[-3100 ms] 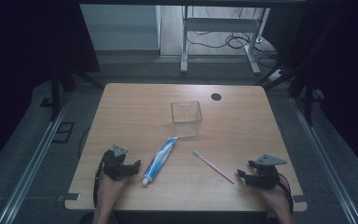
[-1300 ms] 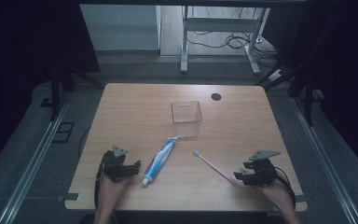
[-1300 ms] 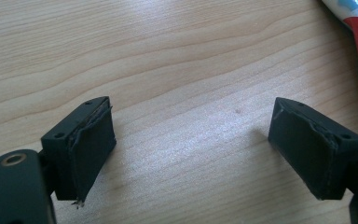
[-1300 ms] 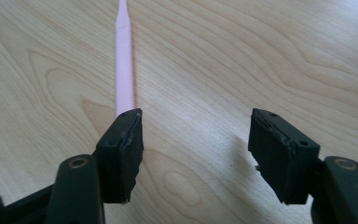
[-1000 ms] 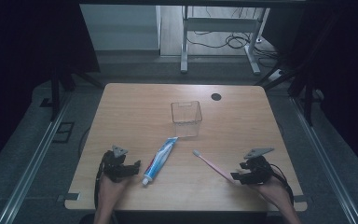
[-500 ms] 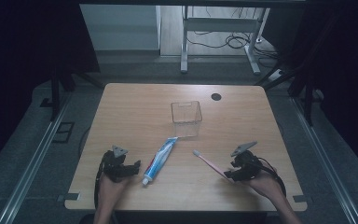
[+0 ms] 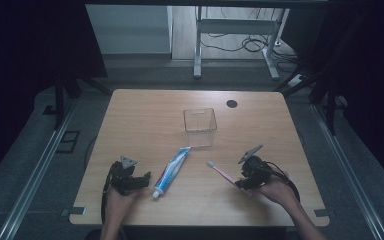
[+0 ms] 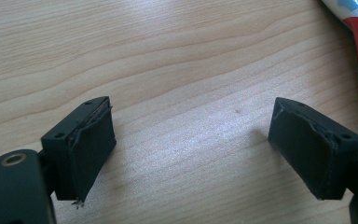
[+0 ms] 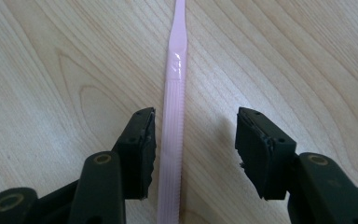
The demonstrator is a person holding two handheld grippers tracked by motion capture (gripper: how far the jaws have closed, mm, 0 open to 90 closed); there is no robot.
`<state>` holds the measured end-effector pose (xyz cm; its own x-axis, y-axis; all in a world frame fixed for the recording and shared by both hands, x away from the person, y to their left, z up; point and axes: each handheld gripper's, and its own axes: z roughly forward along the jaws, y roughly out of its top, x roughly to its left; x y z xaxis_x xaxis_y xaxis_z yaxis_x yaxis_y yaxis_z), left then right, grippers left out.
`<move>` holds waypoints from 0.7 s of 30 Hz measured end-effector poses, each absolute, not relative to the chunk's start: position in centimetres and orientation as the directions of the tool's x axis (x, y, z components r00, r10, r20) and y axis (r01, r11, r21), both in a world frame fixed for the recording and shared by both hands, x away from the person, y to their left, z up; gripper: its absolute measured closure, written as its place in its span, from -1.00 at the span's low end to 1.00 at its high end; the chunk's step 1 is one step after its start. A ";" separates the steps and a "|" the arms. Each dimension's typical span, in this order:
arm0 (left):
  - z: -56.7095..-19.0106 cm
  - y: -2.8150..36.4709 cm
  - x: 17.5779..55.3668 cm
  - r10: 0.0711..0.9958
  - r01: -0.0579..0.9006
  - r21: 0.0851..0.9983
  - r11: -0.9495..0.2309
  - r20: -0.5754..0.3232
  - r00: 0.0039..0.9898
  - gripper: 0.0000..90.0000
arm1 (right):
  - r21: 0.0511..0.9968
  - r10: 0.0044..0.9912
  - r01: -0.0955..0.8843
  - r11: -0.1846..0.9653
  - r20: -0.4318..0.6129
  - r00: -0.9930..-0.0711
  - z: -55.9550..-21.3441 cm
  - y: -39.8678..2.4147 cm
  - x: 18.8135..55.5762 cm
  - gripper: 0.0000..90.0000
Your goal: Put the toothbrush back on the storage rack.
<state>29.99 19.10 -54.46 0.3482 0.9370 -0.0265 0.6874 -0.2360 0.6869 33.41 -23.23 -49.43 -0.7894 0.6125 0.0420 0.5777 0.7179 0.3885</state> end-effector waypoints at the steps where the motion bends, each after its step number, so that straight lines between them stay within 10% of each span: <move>1: -54.5 19.1 30.0 0.937 0.687 0.687 -0.236 -0.027 0.348 -0.68 | 0.381 0.611 0.578 0.722 0.043 -0.791 -49.4 -23.0 33.5 0.08; 21: -54.4 19.1 30.0 0.937 0.688 0.686 -0.237 -0.026 0.349 -0.68 | 0.279 0.570 0.547 0.789 0.000 -0.822 -49.4 -19.7 35.0 0.32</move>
